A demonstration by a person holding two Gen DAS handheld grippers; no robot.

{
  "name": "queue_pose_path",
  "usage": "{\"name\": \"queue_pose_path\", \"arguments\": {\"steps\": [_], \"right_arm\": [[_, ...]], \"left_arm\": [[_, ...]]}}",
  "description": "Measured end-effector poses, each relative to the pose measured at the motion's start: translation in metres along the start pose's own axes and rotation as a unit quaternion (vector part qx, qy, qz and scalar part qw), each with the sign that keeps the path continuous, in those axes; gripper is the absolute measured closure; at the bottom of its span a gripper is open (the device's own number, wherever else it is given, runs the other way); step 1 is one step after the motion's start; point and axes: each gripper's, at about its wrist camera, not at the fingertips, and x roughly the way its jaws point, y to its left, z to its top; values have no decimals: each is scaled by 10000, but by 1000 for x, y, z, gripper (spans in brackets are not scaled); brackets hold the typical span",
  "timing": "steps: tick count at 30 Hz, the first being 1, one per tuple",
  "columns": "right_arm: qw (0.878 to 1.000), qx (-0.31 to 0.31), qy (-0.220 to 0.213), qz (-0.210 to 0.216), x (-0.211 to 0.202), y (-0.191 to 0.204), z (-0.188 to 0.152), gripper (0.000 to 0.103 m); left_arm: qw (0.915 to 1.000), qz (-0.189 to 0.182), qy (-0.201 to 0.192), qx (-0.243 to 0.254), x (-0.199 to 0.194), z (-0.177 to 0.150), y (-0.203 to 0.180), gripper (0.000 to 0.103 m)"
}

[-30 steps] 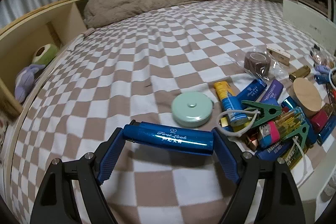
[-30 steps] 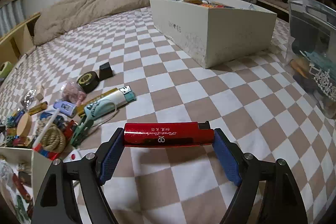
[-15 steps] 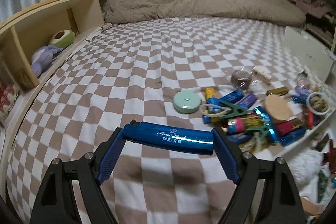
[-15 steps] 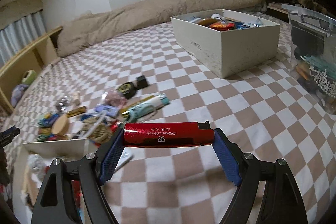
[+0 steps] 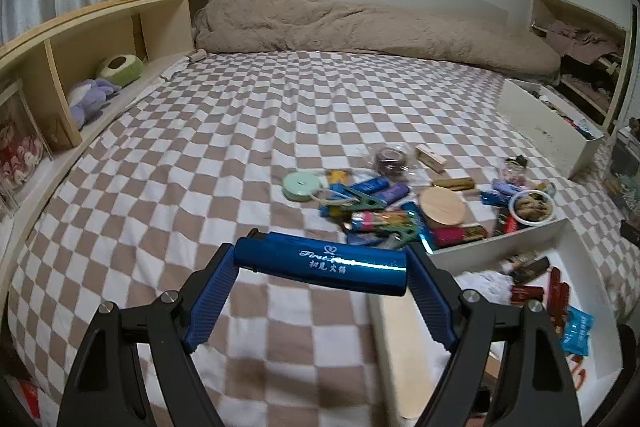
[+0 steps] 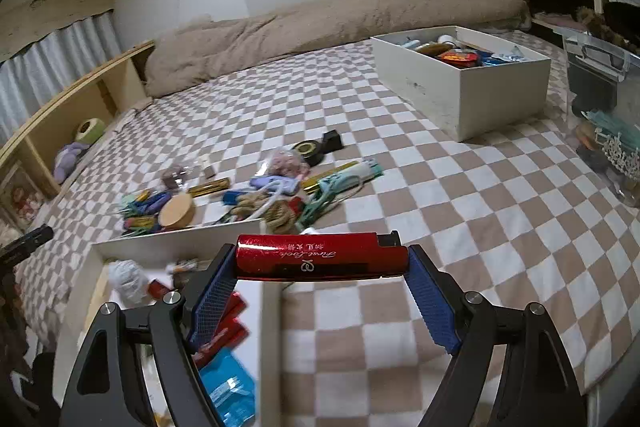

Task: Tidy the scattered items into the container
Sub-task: 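Lift both lighters and carry them over the white tray with both tools, then lower the blue lighter into the tray and open the left tool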

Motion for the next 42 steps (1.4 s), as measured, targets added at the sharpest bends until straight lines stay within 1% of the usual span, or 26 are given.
{"name": "queue_pose_path", "arguments": {"steps": [3,6,9,14,18,23,29,31,36,42], "right_arm": [[9999,-56,13,99,-9,11,-3,19],[9997,-89,91,209,-15,22,-9,20],[9993,-145,209,272,-21,33,-19,20],[9975,-403,467,337,-26,53,-36,20],[9952,-553,681,426,-27,68,-50,20],[9920,-669,940,515,-21,80,-65,20],[9887,-785,1130,594,-18,89,-79,20],[9876,-840,1169,628,-19,91,-82,20],[9866,-899,1207,635,-20,90,-88,20],[9856,-914,1233,711,-21,86,-92,20]], "left_arm": [[10000,-9,-3,33,-9,-10,-12,19],[9998,-121,160,35,-14,-20,-27,19],[9991,-215,333,145,-19,-34,-45,19],[9969,-525,547,193,-31,-51,-70,19],[9953,-634,701,228,-39,-60,-85,19],[9922,-759,987,115,-43,-74,-98,19],[9824,-955,1602,-58,-41,-95,-110,19],[9790,-986,1784,-38,-40,-98,-114,19],[9734,-935,2087,93,-42,-101,-126,19],[9581,-940,2693,274,-35,-111,-142,20]]}}
